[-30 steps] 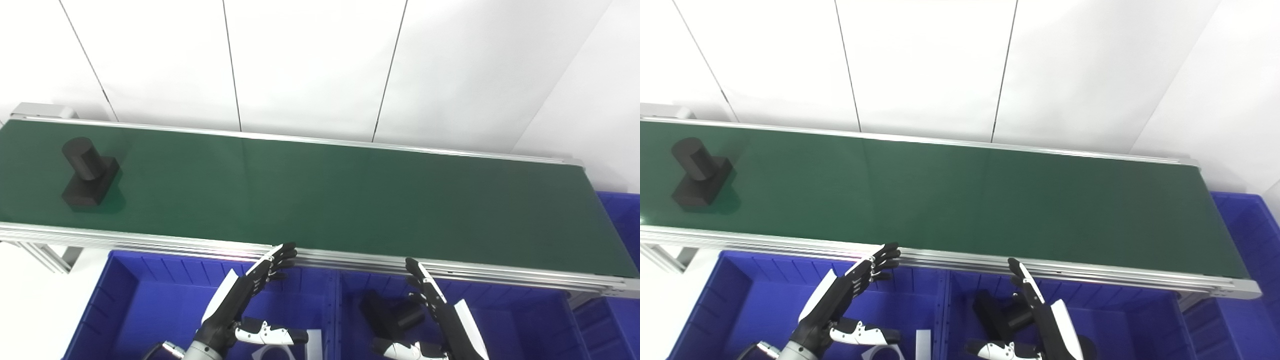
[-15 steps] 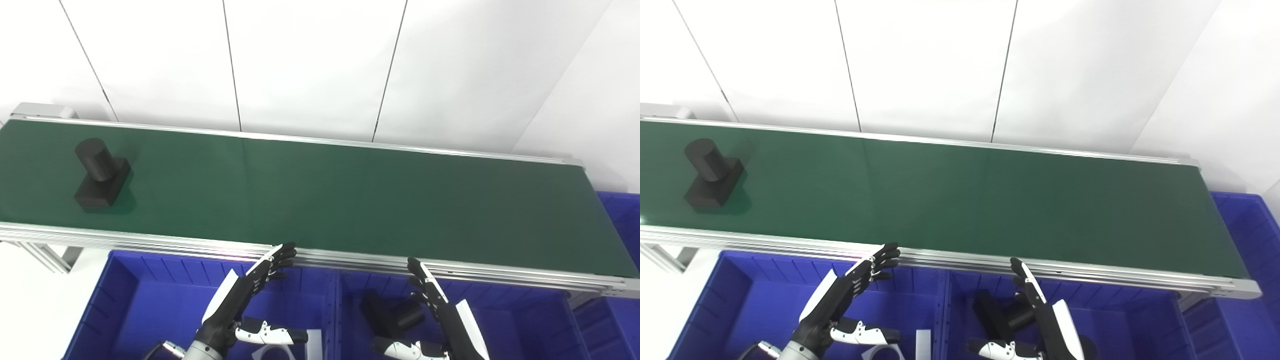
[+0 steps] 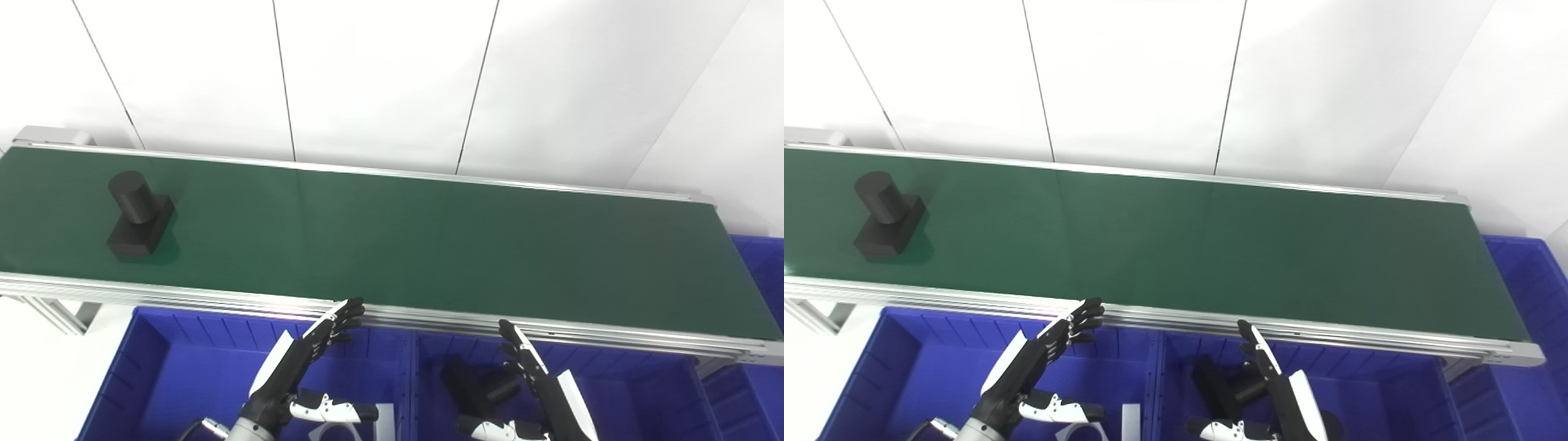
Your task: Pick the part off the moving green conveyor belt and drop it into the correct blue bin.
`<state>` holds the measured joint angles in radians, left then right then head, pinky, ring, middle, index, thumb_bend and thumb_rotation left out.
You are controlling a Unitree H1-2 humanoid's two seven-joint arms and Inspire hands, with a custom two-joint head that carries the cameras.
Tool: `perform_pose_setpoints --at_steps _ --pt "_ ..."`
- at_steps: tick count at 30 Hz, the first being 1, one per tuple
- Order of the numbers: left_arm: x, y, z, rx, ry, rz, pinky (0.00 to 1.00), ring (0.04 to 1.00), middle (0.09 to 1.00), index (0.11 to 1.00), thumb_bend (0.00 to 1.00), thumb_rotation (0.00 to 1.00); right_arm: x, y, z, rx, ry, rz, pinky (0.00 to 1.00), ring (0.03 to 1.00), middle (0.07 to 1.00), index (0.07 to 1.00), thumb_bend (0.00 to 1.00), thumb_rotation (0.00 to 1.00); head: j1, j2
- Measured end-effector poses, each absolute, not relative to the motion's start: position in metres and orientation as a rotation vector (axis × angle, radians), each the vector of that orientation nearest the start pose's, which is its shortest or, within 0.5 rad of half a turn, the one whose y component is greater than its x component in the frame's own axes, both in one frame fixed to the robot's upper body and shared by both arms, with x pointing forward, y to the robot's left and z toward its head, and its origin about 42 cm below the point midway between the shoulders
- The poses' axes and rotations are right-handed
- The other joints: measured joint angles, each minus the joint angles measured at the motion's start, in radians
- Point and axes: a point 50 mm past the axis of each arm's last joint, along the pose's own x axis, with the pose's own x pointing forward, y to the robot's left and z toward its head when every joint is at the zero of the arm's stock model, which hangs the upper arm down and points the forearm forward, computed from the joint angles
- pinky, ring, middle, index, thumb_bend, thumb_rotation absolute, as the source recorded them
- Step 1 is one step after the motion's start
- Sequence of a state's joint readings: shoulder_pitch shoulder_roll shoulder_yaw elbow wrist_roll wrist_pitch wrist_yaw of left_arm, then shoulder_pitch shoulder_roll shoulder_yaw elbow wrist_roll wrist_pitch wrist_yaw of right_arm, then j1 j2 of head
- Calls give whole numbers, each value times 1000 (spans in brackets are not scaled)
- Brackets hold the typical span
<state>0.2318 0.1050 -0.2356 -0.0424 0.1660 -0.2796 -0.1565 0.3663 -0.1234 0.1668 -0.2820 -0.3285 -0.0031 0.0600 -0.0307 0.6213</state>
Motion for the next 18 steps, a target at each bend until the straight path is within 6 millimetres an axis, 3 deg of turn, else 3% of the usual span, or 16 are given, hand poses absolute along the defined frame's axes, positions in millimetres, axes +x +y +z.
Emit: perform_pose_setpoints --at_steps 18 --pt "194 172 65 220 -83 -397 804 878 917 921 907 345 161 -222 91 -420 78 176 847 922 956 964 847 333 32 -15"
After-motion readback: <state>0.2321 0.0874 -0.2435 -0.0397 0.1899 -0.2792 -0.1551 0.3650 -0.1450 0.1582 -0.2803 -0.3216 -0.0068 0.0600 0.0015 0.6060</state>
